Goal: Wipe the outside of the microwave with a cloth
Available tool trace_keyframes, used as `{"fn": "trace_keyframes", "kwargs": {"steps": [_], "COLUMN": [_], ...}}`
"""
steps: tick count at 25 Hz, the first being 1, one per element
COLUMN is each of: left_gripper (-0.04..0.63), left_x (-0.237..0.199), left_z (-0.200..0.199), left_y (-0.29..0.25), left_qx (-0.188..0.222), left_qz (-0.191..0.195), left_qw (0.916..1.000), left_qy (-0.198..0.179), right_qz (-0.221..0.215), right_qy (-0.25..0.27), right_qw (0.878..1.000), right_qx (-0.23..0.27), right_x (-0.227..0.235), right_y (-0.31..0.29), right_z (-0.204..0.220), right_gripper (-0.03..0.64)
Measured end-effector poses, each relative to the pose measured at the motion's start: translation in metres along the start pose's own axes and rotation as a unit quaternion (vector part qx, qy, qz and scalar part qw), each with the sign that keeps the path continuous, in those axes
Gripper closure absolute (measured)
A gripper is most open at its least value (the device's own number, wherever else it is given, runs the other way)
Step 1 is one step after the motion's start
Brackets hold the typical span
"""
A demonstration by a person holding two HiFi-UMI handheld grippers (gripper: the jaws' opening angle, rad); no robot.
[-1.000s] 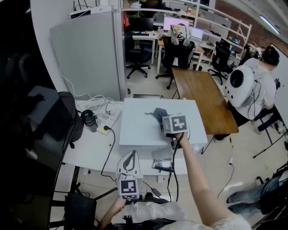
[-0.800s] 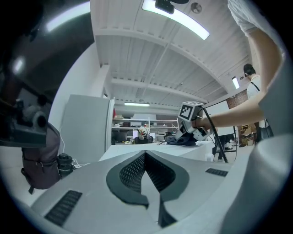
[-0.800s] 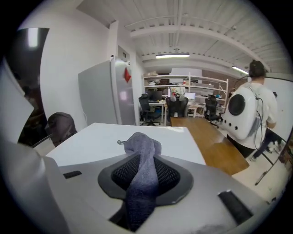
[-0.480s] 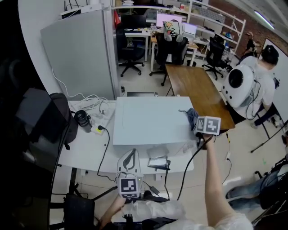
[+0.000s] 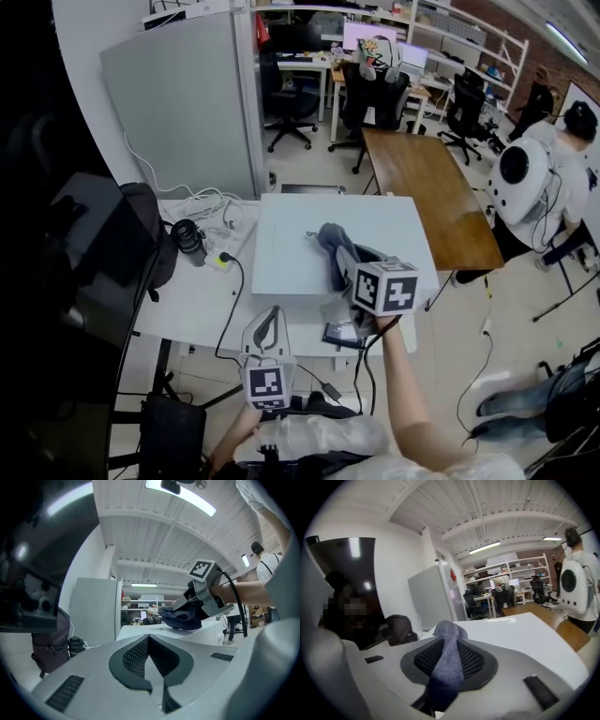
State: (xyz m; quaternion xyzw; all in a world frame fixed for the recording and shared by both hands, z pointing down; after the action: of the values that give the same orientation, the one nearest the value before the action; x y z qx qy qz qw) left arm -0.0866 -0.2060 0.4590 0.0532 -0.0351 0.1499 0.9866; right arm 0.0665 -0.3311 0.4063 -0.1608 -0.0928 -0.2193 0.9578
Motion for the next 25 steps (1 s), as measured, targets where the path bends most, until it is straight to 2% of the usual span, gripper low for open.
{"fn": "trace_keyframes", "kwargs": {"steps": [3, 6, 11, 18, 20, 25], "left_gripper": [0.603, 0.603, 0.603, 0.603, 0.603, 0.603], "left_x": [-0.012, -0.021, -0.027, -0.01, -0.005, 0.004], "left_z": [0.0, 0.002, 0.003, 0.004, 0.005, 0.007], "left_y": [0.008, 0.016, 0.019, 0.007, 0.005, -0.003], "left_qx": [-0.003, -0.008, -0.009, -0.005, -0.005, -0.008], "left_qz": [-0.012, -0.021, -0.029, 0.005, 0.01, 0.018], "left_qw": [0.9999, 0.9998, 0.9995, 1.0, 0.9999, 0.9997], "left_qy": [0.0, -0.002, 0.011, 0.003, 0.004, 0.011], "right_qz": [-0.054, -0.087, -0.09, -0.034, -0.003, 0.1], "right_qy": [0.029, 0.052, 0.085, 0.093, 0.089, 0.032], "right_qw": [0.998, 0.994, 0.99, 0.993, 0.994, 0.994], "right_qx": [-0.019, -0.038, -0.067, -0.067, -0.06, -0.029], "right_x": [-0.069, -0.114, -0.13, -0.078, -0.045, 0.062], "right_y": [-0.019, -0.03, -0.041, -0.028, -0.011, 0.05], "right_z": [0.017, 0.038, 0.062, 0.06, 0.058, 0.05], "right_gripper": [0.497, 0.497, 0.497, 0.497, 0.497, 0.495]}}
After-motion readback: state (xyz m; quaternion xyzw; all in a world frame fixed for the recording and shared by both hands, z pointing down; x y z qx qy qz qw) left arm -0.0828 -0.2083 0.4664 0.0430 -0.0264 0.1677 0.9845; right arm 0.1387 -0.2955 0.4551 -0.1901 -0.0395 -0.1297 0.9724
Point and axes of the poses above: the fingertips, and each gripper's own axes: y backward along the fingers, x to its right, z out of its underside, the point moved 2 cm from there along y, backward along the fingers, and after that the axes turned 7 degrees about x, right-handed, at the moved point
